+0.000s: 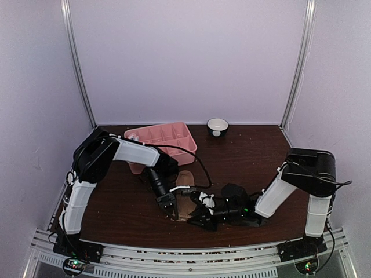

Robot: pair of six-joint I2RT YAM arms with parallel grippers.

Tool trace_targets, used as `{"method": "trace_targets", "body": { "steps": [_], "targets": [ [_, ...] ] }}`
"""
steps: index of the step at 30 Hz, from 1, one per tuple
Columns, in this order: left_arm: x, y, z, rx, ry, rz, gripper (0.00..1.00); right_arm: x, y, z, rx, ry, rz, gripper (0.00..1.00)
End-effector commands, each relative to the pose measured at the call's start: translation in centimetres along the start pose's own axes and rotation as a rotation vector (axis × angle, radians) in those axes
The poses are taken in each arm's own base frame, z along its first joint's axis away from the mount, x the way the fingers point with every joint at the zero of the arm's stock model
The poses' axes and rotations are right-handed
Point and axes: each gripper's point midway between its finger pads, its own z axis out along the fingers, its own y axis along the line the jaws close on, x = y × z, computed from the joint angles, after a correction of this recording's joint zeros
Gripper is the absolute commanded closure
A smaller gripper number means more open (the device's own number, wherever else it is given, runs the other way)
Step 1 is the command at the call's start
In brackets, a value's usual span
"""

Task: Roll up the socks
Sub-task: Roll the sock at the center of the board.

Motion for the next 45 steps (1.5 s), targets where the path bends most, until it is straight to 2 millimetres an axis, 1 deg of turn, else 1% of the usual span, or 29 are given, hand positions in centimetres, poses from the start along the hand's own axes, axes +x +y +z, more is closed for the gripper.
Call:
{"method": "trace_targets", "body": {
  "steps": [1,4,7,9,12,14,15,16,17,18,19,22,25,27,28,30,31,32,33,34,35,37,38,39,40,41,42,43,45],
  "targets": [
    [2.9,5.3,0.7,-0.201,0.127,-0.011,0.99,0.2,0.4,0.8,-0.035,0.005,0.058,0.8],
    [2.7,5.7,0.0,-0.263,0.119,0.014,0.97,0.3,0.5,1.1,-0.046,0.016,0.108,0.91],
    [2.3,6.0,-1.0,-0.334,0.109,0.039,0.97,1.5,0.4,1.1,-0.054,0.061,0.187,1.0],
    [2.2,6.0,-1.3,-0.361,0.107,0.054,0.96,2.1,0.6,0.8,-0.059,0.077,0.229,0.97],
    [2.4,6.3,-1.1,-0.366,0.125,0.049,0.96,2.6,1.0,0.0,-0.065,0.086,0.258,0.93],
    [2.4,6.3,-0.8,-0.36,0.136,0.05,0.95,2.7,1.1,-0.3,-0.058,0.094,0.264,0.98],
    [2.3,6.1,-0.7,-0.358,0.137,0.059,0.91,3.1,1.1,-0.4,-0.053,0.119,0.274,1.0],
    [2.1,5.9,-0.8,-0.36,0.13,0.071,0.83,3.4,1.0,-0.5,-0.046,0.144,0.284,1.0],
    [1.9,5.6,-1.2,-0.373,0.117,0.09,0.57,3.9,0.9,-0.4,-0.033,0.172,0.297,1.0],
    [1.9,5.3,-1.6,-0.387,0.105,0.116,0.16,4.5,0.7,-0.5,-0.019,0.204,0.308,1.0],
    [1.5,4.8,-2.2,-0.414,0.083,0.151,0.04,5.1,0.5,-0.5,-0.006,0.233,0.32,1.0],
    [0.0,3.3,-4.8,-0.525,0.012,0.278,0.02,7.2,0.3,-1.1,0.025,0.301,0.36,1.0],
    [-1.5,1.9,-8.3,-0.687,-0.053,0.373,0.02,9.0,0.1,-1.9,0.053,0.344,0.392,1.0],
    [-2.4,0.7,-10.8,-0.785,-0.087,0.4,0.02,9.8,0.1,-2.3,0.06,0.354,0.404,1.0],
    [-2.8,0.1,-11.6,-0.803,-0.094,0.401,0.02,10.1,0.2,-2.4,0.061,0.359,0.407,1.0],
    [-3.5,-1.8,-13.4,-0.817,-0.122,0.435,0.02,10.5,0.2,-2.6,0.059,0.364,0.412,1.0],
    [-3.8,-1.7,-14.2,-0.826,-0.156,0.417,0.02,10.5,0.3,-2.5,0.054,0.362,0.413,1.0],
    [-3.5,-0.4,-14.9,-0.866,-0.17,0.356,0.02,10.6,0.3,-2.5,0.05,0.363,0.414,1.0],
    [-3.0,0.4,-14.6,-0.835,-0.15,0.364,0.02,10.6,0.3,-2.4,0.049,0.365,0.414,1.0],
    [-2.7,0.2,-14.2,-0.752,-0.153,0.365,0.02,10.8,0.2,-2.4,0.049,0.37,0.414,1.0],
    [-2.8,0.1,-14.8,-0.724,-0.185,0.342,0.02,10.9,0.1,-2.4,0.052,0.374,0.416,1.0],
    [-3.3,-1.1,-15.8,-0.79,-0.22,0.433,0.02,11.0,-0.1,-2.7,0.057,0.366,0.427,1.0],
    [-3.0,-2.1,-15.4,-0.834,-0.219,0.506,0.02,11.0,-0.3,-2.8,0.056,0.356,0.438,1.0],
    [-3.2,-3.6,-15.5,-0.874,-0.231,0.598,0.02,11.3,-0.3,-3.1,0.053,0.356,0.452,1.0],
    [-3.5,-5.5,-14.7,-0.884,-0.234,0.707,0.02,11.7,-0.3,-3.3,0.048,0.362,0.466,1.0],
    [-3.0,-6.9,-13.4,-0.857,-0.21,0.797,0.02,12.0,-0.4,-3.5,0.053,0.368,0.479,1.0],
    [-2.1,-7.9,-11.4,-0.802,-0.151,0.867,0.02,12.3,-0.6,-3.7,0.057,0.372,0.492,1.0],
    [-1.3,-8.3,-9.1,-0.751,-0.068,0.929,0.02,12.5,-0.7,-3.9,0.057,0.371,0.505,1.0],
    [0.1,-7.7,-5.1,-0.702,0.08,1.002,0.06,12.6,-0.8,-4.1,0.054,0.361,0.523,1.0]
  ]
}}
